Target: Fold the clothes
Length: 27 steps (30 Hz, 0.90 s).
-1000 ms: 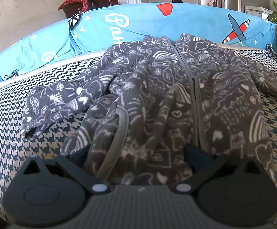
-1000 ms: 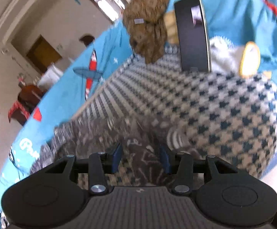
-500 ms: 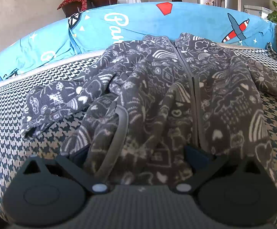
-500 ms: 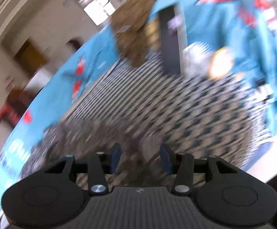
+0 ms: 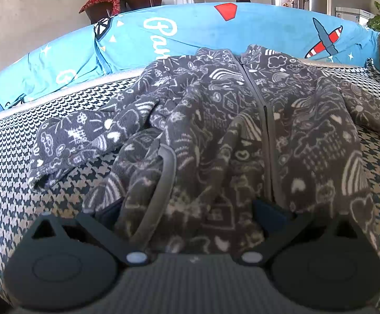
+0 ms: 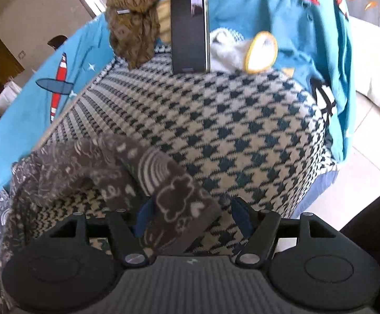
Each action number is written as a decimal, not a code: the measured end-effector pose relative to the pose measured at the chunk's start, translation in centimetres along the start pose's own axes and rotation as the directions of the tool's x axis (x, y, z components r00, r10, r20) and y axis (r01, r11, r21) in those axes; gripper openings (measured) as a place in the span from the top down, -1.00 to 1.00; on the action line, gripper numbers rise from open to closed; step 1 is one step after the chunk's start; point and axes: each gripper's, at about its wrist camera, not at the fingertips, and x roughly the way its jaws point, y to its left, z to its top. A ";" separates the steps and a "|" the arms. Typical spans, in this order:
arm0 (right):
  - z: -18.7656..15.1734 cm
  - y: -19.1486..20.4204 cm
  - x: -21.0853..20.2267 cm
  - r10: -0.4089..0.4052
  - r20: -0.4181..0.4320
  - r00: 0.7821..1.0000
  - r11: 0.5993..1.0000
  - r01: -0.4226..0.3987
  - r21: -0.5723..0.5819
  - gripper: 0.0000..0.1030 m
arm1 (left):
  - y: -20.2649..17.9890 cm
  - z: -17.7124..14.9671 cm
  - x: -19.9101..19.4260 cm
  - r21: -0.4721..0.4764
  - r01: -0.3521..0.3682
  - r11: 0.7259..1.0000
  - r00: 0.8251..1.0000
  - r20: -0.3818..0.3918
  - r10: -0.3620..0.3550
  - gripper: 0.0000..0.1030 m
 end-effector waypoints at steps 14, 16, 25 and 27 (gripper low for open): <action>2.3 2.6 -2.0 -0.031 0.227 0.974 0.986 0.068 -0.155 0.69 | 0.0 0.1 0.0 0.004 -0.002 1.000 1.000 0.003 0.002 -1.00; 3.2 3.6 -3.1 -0.050 0.314 0.948 0.969 0.122 -0.216 0.70 | -0.1 0.1 0.0 0.004 -0.002 1.000 1.000 0.004 0.002 -1.00; 5.8 4.6 -2.1 -0.184 0.438 0.880 0.924 0.307 -0.229 0.70 | -0.1 -0.1 0.0 0.001 -0.009 1.000 1.000 0.010 0.009 -1.00; 5.8 4.2 -1.3 -0.232 0.439 0.868 0.924 0.338 -0.180 0.68 | -0.1 -0.2 -0.1 0.002 -0.010 1.000 1.000 0.013 0.010 -1.00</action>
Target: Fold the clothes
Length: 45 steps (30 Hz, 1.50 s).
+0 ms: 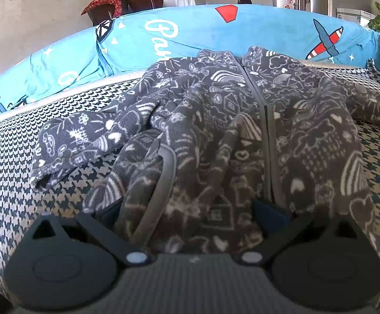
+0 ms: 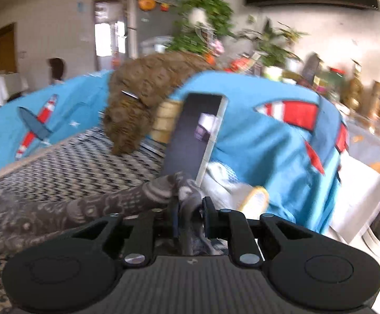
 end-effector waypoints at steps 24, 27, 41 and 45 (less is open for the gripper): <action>-8.1 6.0 -6.6 0.590 -0.233 0.773 0.773 -0.624 -0.111 0.32 | 2.1 -0.5 -4.0 -0.098 0.043 0.994 0.998 0.040 -0.039 -1.00; -9.3 7.3 -7.6 0.664 -0.283 0.692 0.696 -0.711 -0.106 0.25 | 2.2 -0.7 -4.5 -0.103 0.047 0.994 0.998 0.043 -0.043 -1.00; -13.4 12.9 -11.9 0.779 -0.467 0.418 0.417 -0.902 -0.113 -0.39 | 3.3 -1.5 -6.8 -0.100 0.019 0.995 0.998 0.067 -0.012 -1.00; -14.2 14.3 -12.6 0.771 -0.490 0.408 0.396 -0.909 -0.134 -0.41 | 4.3 -1.6 -7.2 -0.129 0.008 0.992 0.998 0.068 0.001 -1.00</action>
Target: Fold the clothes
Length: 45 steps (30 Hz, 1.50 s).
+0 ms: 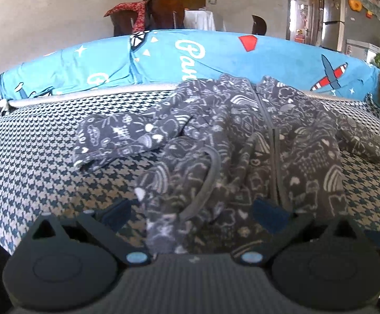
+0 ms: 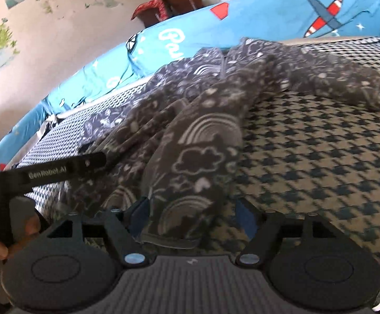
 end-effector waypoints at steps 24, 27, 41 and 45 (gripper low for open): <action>2.8 0.7 0.1 0.033 0.114 0.993 0.999 -0.036 0.027 0.66 | 2.2 -1.3 -1.5 -0.016 -0.007 1.000 1.000 0.007 0.007 -1.00; 3.7 0.3 -0.1 0.039 0.142 0.989 0.998 -0.047 0.052 0.66 | 1.6 -1.8 -2.3 0.018 0.020 1.000 1.000 0.014 -0.020 -1.00; 10.1 -1.5 0.5 0.126 0.232 0.964 0.983 -0.153 0.100 0.68 | -2.4 -2.9 -2.6 0.178 0.104 0.978 0.994 0.021 -0.110 -1.00; 11.6 -2.2 1.2 0.141 0.238 0.961 0.979 -0.171 0.111 0.69 | -2.7 -1.8 -1.2 0.173 0.060 0.983 0.997 0.030 -0.067 -1.00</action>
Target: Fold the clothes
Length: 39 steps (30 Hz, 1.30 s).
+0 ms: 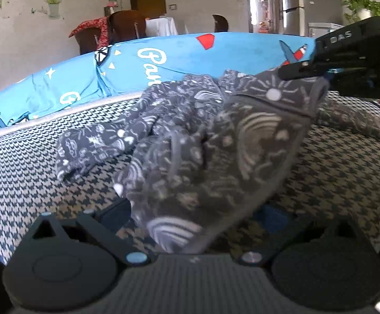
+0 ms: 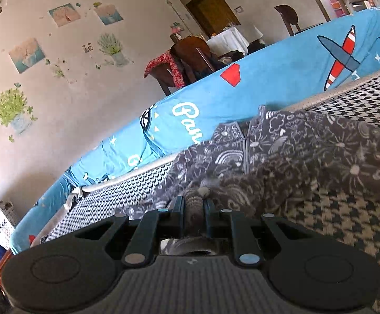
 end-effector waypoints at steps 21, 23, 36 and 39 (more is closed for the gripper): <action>3.1 -2.0 4.1 -0.012 0.003 1.000 0.998 0.011 0.068 0.39 | 6.4 9.6 9.5 -0.039 -0.087 0.995 0.996 0.001 0.088 -1.00; 3.1 -2.1 3.3 -0.022 0.015 1.000 0.998 0.021 0.062 0.31 | 7.2 10.1 10.7 -0.064 -0.108 0.992 0.994 -0.019 0.107 -1.00; -0.6 -0.2 2.0 -0.054 -0.169 0.984 0.989 0.029 -0.145 0.01 | 11.1 12.6 15.5 -0.215 -0.173 0.961 0.983 -0.096 0.156 -1.00; -2.1 1.4 2.4 -0.034 -0.221 0.975 0.973 -0.019 -0.231 -0.06 | 10.7 13.0 16.0 -0.184 -0.186 0.965 0.981 -0.091 0.172 -1.00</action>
